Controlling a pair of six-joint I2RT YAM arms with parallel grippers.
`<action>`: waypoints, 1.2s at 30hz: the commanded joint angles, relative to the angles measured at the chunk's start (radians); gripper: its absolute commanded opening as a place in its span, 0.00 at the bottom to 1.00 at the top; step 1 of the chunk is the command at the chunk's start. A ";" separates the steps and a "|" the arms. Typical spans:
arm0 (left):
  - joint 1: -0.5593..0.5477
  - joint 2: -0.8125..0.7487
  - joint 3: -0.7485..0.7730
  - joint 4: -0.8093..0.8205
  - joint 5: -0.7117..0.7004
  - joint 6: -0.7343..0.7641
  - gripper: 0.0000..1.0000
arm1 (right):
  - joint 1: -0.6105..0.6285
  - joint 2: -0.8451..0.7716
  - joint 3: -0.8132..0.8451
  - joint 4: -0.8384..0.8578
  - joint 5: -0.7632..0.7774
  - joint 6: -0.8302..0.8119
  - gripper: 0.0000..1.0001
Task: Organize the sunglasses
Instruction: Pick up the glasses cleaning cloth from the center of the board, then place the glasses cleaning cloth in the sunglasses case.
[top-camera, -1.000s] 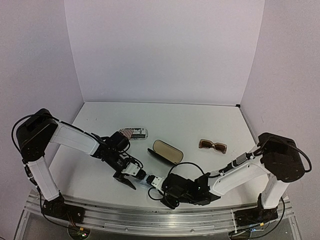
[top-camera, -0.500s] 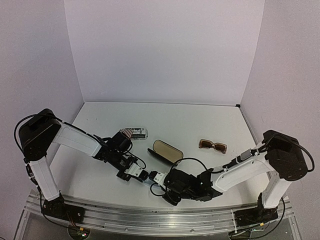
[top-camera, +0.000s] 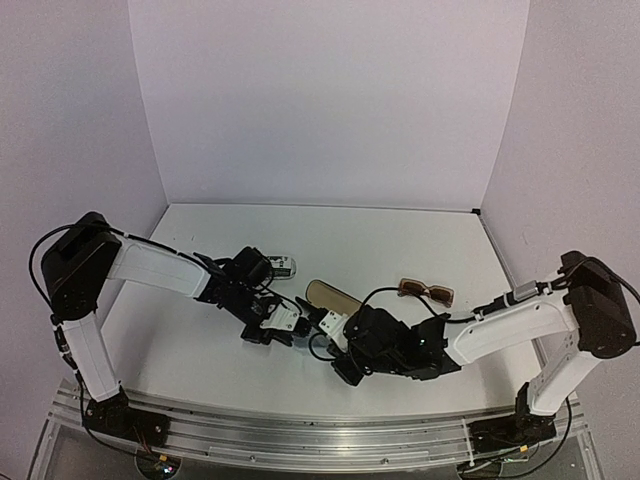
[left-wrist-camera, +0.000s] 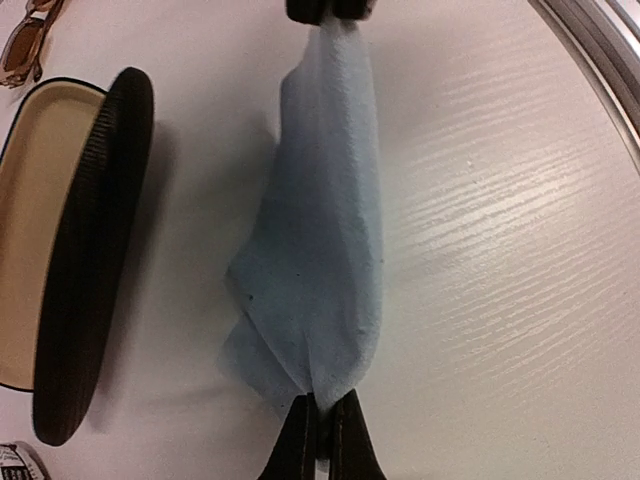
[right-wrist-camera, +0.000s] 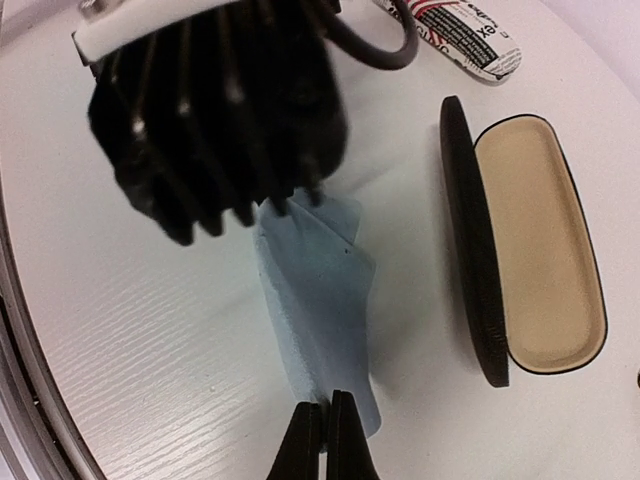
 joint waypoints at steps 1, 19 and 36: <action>0.005 0.004 0.125 -0.147 -0.010 -0.084 0.00 | -0.024 -0.054 0.030 -0.014 -0.016 -0.011 0.00; 0.022 0.026 0.452 -0.408 -0.104 -0.118 0.00 | -0.103 -0.162 0.092 -0.050 0.004 -0.024 0.00; 0.044 0.132 0.479 -0.048 -0.169 0.024 0.00 | -0.280 -0.024 0.177 -0.044 0.030 -0.162 0.00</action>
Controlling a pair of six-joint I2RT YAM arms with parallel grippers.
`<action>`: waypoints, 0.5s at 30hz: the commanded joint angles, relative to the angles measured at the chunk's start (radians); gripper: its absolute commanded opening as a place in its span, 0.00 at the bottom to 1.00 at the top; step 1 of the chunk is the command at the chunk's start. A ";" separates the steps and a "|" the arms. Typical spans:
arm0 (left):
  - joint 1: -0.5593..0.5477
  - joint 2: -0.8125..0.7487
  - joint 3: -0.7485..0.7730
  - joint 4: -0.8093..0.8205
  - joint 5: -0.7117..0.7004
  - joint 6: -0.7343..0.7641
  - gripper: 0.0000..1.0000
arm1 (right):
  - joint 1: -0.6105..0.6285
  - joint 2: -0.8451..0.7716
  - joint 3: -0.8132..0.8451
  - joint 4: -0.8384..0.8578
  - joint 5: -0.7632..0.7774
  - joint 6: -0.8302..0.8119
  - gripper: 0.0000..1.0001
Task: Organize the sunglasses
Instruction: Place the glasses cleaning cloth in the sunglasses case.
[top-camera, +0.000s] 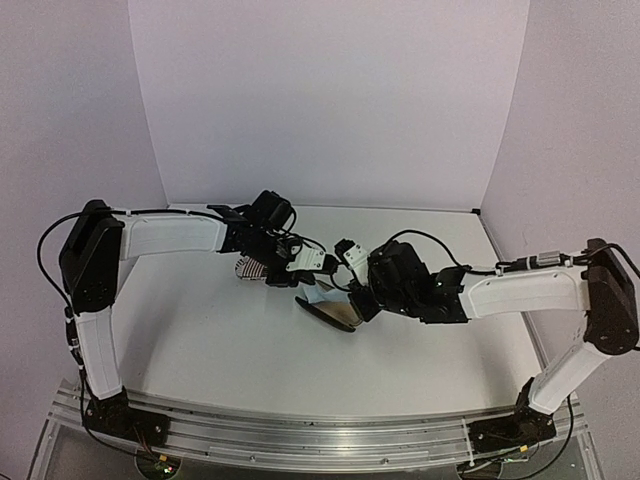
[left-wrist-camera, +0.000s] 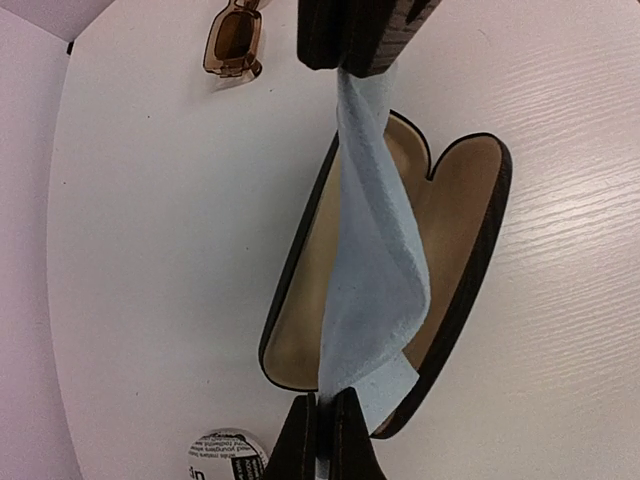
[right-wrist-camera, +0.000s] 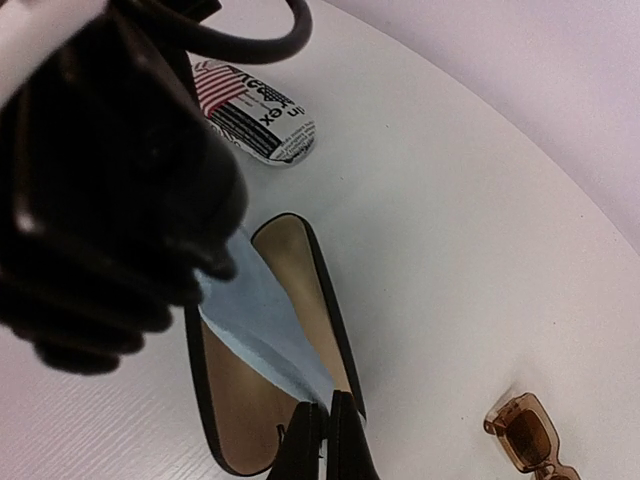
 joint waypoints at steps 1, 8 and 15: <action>0.015 0.027 0.013 0.140 -0.014 0.066 0.00 | -0.026 0.042 0.044 0.015 -0.005 -0.056 0.00; 0.022 0.062 -0.005 0.138 0.016 0.100 0.00 | -0.034 0.082 0.034 0.025 -0.059 -0.065 0.00; 0.022 0.058 -0.101 0.106 0.057 0.127 0.00 | -0.034 0.118 0.013 0.045 -0.172 -0.043 0.00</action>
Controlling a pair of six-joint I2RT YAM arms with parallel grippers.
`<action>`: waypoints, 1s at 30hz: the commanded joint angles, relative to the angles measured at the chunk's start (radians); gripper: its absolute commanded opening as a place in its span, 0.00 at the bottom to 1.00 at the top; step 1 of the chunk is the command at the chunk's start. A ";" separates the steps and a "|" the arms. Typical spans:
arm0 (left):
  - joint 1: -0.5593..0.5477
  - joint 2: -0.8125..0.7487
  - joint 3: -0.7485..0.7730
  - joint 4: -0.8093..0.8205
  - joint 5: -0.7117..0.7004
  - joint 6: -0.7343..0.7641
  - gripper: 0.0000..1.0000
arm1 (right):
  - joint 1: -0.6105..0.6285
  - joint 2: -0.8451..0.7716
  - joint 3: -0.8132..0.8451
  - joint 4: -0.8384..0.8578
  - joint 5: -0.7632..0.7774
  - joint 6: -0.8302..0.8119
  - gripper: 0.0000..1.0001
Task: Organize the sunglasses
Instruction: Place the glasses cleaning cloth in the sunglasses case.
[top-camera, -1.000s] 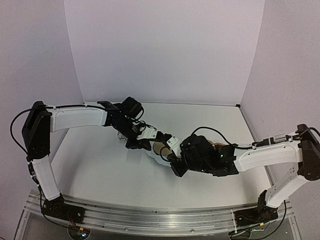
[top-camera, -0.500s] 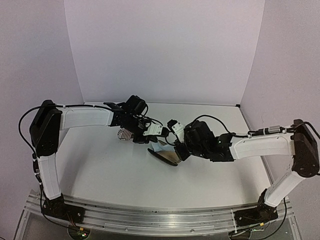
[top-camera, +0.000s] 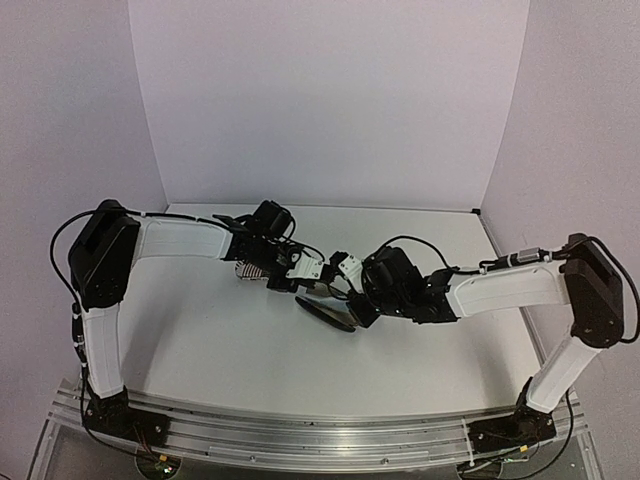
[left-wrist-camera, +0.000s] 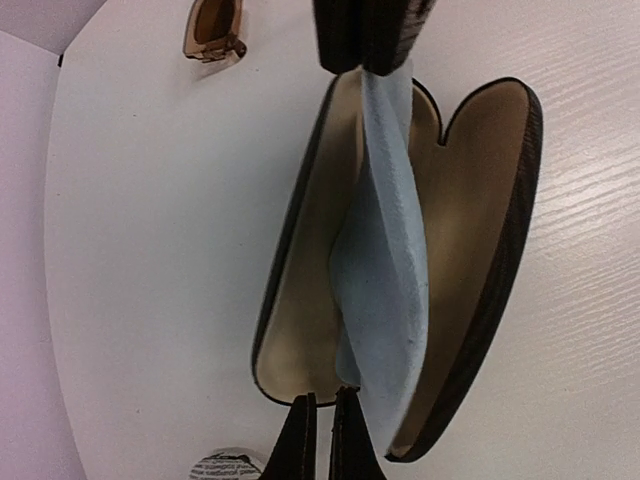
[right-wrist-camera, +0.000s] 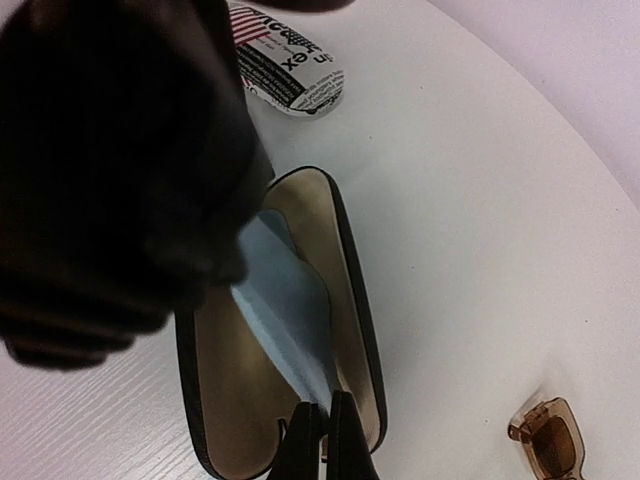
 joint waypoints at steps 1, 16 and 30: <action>0.001 -0.004 -0.055 -0.015 0.044 0.027 0.00 | 0.001 0.036 0.005 0.039 -0.103 0.015 0.00; 0.001 0.002 -0.035 -0.054 0.048 0.006 0.00 | 0.002 0.022 -0.066 0.042 -0.240 0.011 0.00; 0.003 0.001 0.015 -0.182 0.098 0.011 0.24 | 0.001 -0.042 -0.077 0.032 -0.154 0.006 0.00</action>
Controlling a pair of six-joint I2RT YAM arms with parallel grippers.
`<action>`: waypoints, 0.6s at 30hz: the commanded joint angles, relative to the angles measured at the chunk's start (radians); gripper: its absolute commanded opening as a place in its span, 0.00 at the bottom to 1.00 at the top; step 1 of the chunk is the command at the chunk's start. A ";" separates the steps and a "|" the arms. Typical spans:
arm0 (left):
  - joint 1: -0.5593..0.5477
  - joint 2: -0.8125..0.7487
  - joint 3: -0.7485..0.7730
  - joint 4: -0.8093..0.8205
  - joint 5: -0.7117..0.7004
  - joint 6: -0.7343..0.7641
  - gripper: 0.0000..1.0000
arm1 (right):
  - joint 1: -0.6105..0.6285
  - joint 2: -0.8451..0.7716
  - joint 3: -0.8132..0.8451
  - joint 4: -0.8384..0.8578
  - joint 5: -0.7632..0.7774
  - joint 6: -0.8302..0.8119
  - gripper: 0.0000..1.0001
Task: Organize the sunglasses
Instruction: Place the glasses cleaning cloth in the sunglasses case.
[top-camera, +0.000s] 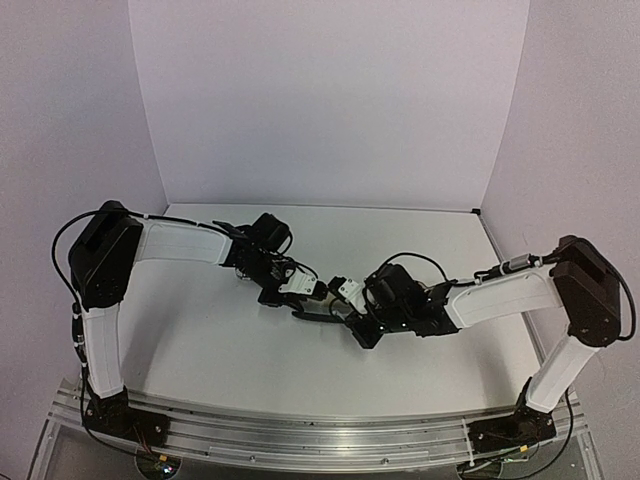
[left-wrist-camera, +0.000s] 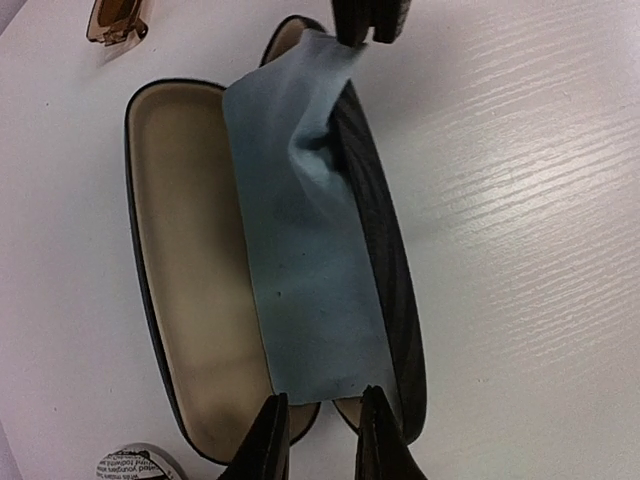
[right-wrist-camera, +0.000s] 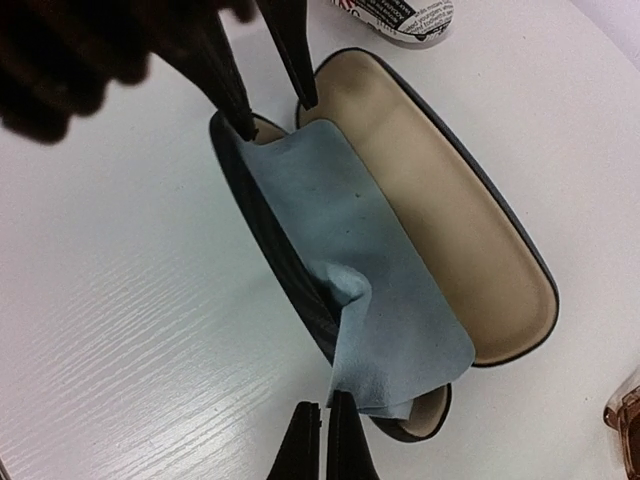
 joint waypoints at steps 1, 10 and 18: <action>0.003 0.000 0.074 -0.098 0.066 0.004 0.27 | 0.002 -0.062 0.028 -0.004 0.030 -0.001 0.00; 0.007 -0.005 0.103 -0.209 0.127 0.052 0.48 | -0.009 0.000 0.113 -0.047 0.068 -0.070 0.00; 0.003 -0.009 0.066 -0.149 0.257 -0.243 0.54 | -0.056 0.033 0.166 -0.076 0.064 -0.081 0.00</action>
